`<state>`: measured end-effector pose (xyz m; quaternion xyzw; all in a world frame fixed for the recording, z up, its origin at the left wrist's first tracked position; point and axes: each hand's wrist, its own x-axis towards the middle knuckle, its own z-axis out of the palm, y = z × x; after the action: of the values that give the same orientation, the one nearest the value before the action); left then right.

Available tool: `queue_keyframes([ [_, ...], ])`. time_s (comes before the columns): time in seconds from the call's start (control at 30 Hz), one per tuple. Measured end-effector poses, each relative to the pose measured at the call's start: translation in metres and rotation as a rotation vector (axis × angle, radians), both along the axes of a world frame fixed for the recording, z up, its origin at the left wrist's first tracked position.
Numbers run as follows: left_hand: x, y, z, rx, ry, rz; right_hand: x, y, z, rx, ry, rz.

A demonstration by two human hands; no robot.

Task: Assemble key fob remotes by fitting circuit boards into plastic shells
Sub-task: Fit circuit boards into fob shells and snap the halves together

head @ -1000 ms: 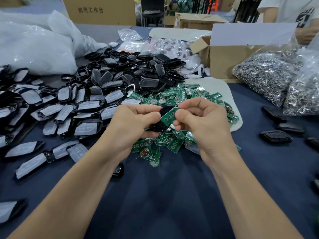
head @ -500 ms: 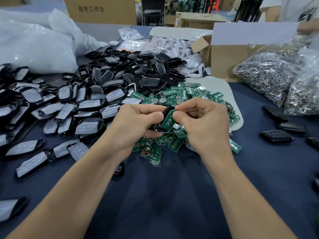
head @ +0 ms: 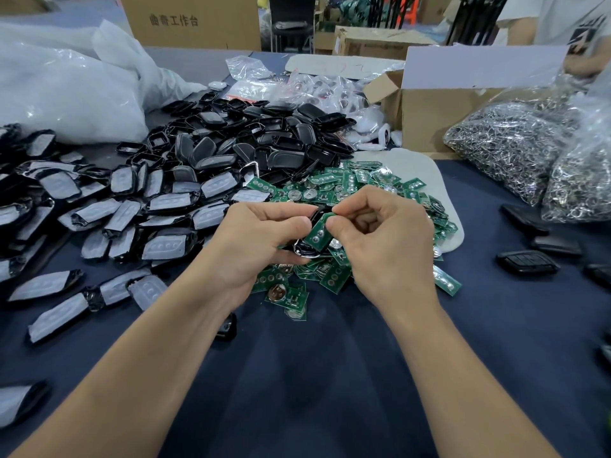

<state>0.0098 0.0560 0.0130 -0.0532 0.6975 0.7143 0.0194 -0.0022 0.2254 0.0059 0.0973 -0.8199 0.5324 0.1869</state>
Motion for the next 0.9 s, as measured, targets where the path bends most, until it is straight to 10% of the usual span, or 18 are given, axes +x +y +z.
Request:
queue_keyframes([
  [0.9,0.0028,-0.0019,0.0020,-0.030,-0.008,-0.058,0.0043,-0.0030,-0.0004,0.084,0.074,0.022],
])
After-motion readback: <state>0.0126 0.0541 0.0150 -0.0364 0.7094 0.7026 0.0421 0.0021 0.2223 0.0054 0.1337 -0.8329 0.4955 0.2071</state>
